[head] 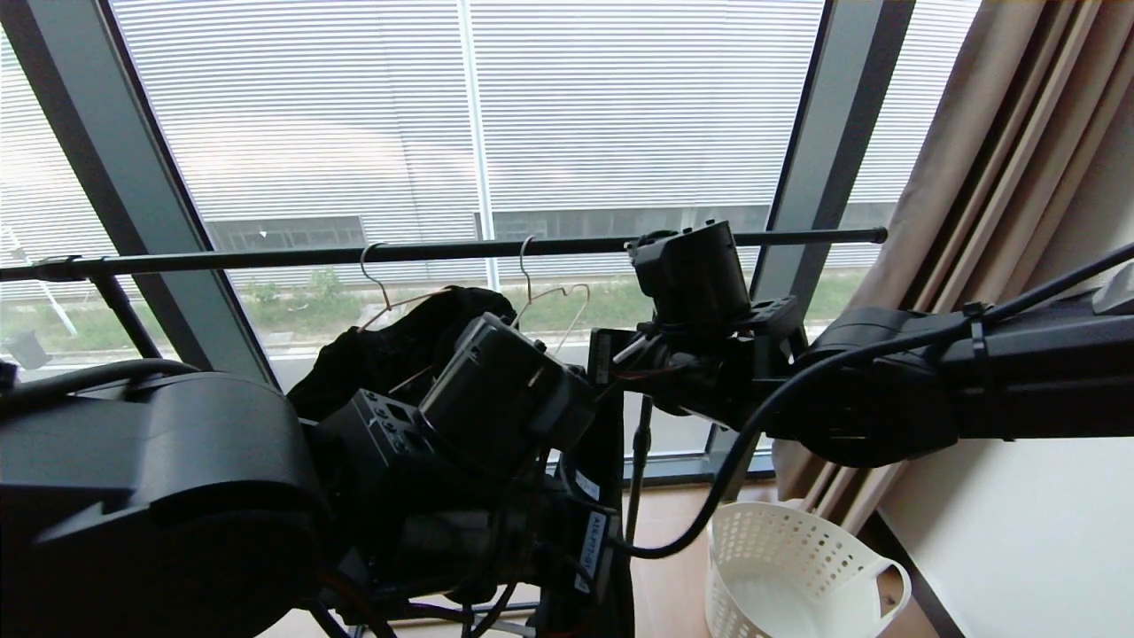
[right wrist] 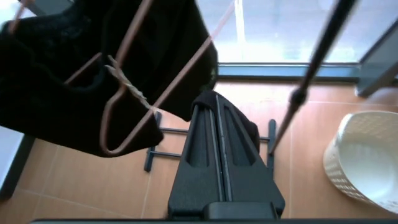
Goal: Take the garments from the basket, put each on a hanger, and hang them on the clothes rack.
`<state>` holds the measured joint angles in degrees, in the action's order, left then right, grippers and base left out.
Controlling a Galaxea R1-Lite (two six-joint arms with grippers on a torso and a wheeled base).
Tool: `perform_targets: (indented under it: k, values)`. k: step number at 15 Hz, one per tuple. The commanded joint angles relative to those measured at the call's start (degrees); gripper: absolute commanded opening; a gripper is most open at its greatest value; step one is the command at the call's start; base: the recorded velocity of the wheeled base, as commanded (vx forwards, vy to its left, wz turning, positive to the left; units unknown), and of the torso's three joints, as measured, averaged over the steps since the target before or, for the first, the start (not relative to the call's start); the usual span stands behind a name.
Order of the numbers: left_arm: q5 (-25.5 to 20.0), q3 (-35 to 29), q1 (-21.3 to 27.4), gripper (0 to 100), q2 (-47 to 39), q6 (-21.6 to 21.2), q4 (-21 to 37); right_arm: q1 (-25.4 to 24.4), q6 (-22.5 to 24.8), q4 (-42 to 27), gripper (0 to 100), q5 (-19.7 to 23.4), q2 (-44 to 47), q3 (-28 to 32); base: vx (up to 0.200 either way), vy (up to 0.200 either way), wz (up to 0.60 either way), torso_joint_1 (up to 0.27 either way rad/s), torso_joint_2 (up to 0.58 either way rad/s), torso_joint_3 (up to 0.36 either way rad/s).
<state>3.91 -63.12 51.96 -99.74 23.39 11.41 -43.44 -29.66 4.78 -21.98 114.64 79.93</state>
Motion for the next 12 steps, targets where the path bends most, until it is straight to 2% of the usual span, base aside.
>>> perform_targets:
  k: [1,4,7,12]
  values:
    - [0.39,2.21,-2.65,0,1.57,-0.01,0.02,2.48,0.13,-0.03,0,-0.17,-4.51,-3.82,0.000,0.000,0.00,0.000,0.00,0.000]
    - [1.36,3.36,-7.66,0,2.27,-0.19,-0.69,4.24,1.18,-0.21,0,-0.34,-9.96,-8.92,0.000,0.000,0.00,0.000,0.00,0.000]
    - [1.45,2.74,-12.32,0,1.48,-0.81,-6.84,4.06,3.91,-0.03,0,-0.70,-15.06,-16.30,0.000,0.000,0.00,0.000,0.00,0.000]
    - [1.45,-1.48,-12.67,0,0.08,-1.95,-7.89,3.27,5.31,0.06,0,-0.70,-16.20,-23.86,0.000,0.000,0.00,0.000,0.00,0.000]
